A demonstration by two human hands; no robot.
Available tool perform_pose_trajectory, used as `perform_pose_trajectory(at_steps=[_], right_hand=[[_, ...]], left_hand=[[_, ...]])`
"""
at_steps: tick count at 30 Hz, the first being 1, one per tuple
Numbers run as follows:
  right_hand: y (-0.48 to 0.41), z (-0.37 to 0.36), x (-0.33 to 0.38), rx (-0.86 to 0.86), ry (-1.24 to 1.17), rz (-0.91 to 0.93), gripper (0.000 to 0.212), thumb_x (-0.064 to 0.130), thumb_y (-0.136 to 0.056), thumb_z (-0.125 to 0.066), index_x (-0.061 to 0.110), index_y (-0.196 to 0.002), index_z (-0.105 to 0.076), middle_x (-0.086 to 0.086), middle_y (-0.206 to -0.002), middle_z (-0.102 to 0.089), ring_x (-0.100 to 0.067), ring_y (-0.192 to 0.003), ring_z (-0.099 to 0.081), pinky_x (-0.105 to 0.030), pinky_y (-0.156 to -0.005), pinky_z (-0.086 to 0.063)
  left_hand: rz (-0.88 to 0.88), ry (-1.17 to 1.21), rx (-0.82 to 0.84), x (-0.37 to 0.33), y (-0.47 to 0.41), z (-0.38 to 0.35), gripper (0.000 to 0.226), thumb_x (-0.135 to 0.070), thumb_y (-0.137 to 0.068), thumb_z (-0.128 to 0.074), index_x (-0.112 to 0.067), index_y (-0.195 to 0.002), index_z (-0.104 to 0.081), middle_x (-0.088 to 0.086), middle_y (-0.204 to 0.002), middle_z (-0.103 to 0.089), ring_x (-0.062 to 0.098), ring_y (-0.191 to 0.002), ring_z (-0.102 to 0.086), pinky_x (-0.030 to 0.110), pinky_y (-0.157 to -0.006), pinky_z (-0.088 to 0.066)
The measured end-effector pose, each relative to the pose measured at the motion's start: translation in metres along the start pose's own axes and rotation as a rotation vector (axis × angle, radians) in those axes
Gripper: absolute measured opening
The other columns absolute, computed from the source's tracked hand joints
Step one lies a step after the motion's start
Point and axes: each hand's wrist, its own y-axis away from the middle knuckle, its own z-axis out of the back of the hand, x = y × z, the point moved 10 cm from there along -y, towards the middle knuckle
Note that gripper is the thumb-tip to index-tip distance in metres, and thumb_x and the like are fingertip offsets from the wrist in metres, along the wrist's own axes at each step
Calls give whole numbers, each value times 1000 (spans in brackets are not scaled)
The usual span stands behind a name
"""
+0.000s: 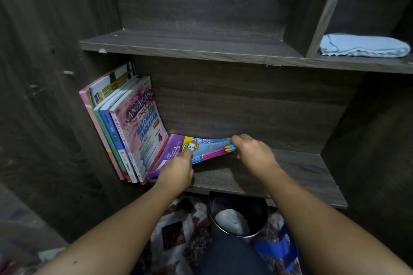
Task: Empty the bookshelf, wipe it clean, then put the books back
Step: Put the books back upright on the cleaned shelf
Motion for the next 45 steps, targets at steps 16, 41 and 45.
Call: perform_pose_trajectory(at_steps=[16, 41, 45], right_hand=[[-14, 84, 71, -320, -261, 89, 36, 12, -91, -55, 17, -127, -57, -7, -125, -57, -28, -112, -55, -39, -87, -50], [-10, 17, 127, 111, -222, 139, 24, 27, -94, -51, 24, -115, -62, -2, -123, -58, -24, -113, -56, -31, -87, -44], [-16, 24, 140, 121, -230, 163, 24, 25, -94, -50, 23, -114, -63, -3, -122, -59, -25, -112, -56, -32, -87, -45]], left_hand=[[252, 442, -540, 34, 19, 125, 34, -23, -91, -60, -16, -123, -55, 16, -103, -67, 37, -95, -63, 37, -80, -49], [203, -395, -351, 54, 1, 210, 59, -22, -98, -53, -22, -150, -26, 12, -101, -63, 32, -89, -63, 38, -60, -41], [197, -391, -351, 55, 26, 228, 49, -34, -101, -43, -26, -148, -30, 11, -102, -64, 29, -83, -60, 37, -63, -46]])
